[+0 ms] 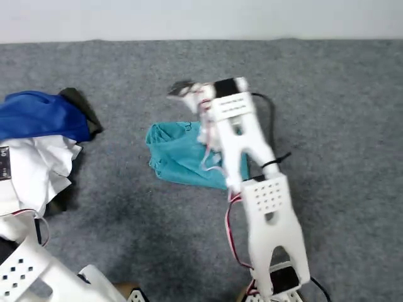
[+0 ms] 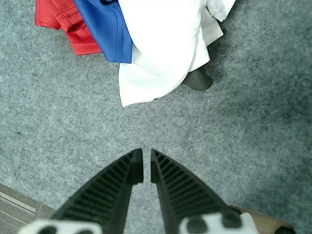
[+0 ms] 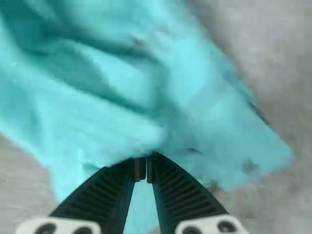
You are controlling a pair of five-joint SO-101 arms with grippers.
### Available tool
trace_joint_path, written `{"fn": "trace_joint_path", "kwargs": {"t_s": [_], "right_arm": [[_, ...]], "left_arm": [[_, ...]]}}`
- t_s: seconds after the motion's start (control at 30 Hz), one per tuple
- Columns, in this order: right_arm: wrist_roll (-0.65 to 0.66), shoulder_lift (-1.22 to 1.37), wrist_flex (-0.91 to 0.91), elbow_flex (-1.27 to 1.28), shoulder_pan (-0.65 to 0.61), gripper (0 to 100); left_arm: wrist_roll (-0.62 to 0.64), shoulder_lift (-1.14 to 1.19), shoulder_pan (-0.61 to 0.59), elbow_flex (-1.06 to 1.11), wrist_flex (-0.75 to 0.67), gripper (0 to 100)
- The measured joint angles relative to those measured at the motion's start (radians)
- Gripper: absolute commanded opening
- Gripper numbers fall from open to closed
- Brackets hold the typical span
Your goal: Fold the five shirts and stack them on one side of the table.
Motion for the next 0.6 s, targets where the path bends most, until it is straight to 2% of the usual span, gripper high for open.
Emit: {"fn": "trace_joint_path", "kwargs": {"t_s": [0.13,0.33,0.5,0.6], "right_arm": [[-0.026,-0.003,0.002,0.000,-0.115,1.0],[-0.046,-0.124,0.002,0.041,-0.207,1.0],[-0.046,-0.299,0.003,0.216,-0.265,1.0],[-0.046,-0.388,0.003,0.253,-0.255,1.3]], "left_arm": [[0.000,0.000,0.000,0.000,0.000,4],[0.000,0.000,0.000,0.000,0.000,4],[0.011,0.000,0.000,0.000,0.000,4],[0.015,0.000,0.000,0.000,0.000,4]]}}
